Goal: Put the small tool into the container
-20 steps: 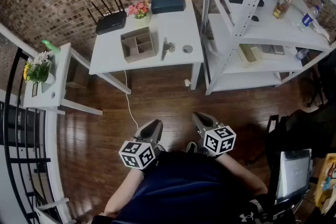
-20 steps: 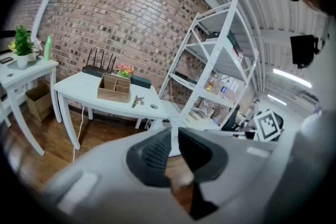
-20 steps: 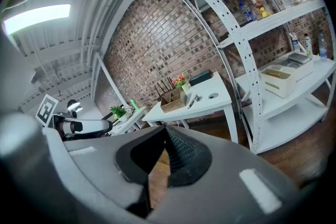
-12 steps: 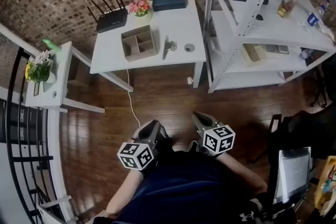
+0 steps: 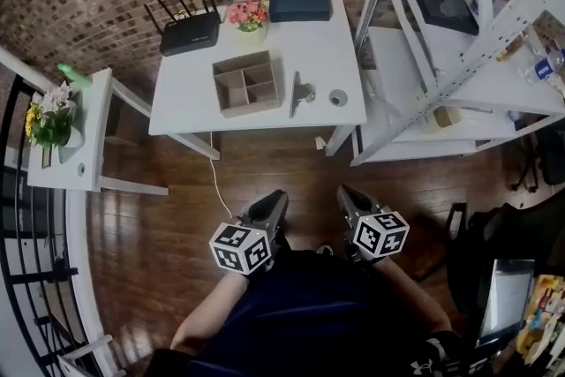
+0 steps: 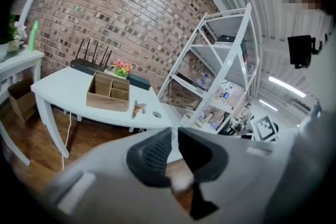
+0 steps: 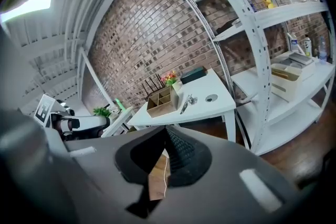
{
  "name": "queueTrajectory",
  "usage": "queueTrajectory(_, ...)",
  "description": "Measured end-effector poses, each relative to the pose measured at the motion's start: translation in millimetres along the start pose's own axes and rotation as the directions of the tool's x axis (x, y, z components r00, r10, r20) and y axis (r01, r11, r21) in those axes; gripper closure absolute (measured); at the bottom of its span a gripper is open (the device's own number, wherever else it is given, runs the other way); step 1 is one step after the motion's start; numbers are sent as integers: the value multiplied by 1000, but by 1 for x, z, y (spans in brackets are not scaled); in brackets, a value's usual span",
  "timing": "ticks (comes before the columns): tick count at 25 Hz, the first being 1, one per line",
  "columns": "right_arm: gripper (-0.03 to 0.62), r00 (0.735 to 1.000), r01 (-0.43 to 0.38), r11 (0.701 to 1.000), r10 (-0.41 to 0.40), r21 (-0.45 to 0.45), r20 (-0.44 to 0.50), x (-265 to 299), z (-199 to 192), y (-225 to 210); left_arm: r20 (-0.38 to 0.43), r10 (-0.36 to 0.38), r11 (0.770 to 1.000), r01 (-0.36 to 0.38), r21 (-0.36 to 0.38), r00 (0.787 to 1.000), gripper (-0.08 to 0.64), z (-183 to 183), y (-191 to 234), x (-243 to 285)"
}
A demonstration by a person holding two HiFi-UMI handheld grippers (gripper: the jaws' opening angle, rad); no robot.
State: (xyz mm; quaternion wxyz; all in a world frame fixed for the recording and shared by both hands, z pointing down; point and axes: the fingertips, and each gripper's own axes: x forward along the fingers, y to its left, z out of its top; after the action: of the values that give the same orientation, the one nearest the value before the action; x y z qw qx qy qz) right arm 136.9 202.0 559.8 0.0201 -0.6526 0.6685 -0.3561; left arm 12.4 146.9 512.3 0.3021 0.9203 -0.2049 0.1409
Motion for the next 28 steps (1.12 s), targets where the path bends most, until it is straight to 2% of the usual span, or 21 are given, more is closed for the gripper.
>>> queueTrajectory(3, 581, 1000, 24, 1000, -24, -11, 2, 37, 21, 12, 8, -22, 1000, 22, -12, 1000, 521, 28, 37, 9)
queueTrajectory(7, 581, 999, 33, 999, -34, -27, -13, 85, 41, 34, 20, -13, 999, 14, -44, 1000, 513, 58, 93, 10)
queueTrajectory(14, 574, 997, 83, 994, -83, -69, -6, 149, 73, 57, 23, 1, 996, 2, -90, 1000, 495, 92, 172, 2)
queueTrajectory(17, 534, 996, 86, 995, -87, -57, -9, 165, 81, 49, 29, 18, 995, -15, -100, 999, 495, 101, 185, 5)
queueTrajectory(21, 511, 999, 50, 998, -50, -31, 10, 187, 97, 40, 55, 59, 994, -53, -99, 997, 495, 118, 195, 11)
queueTrajectory(28, 438, 1000, 16, 999, -16, -47, 5, 214, 130, 6, 109, 114, 990, -104, -95, 987, 495, 137, 186, 23)
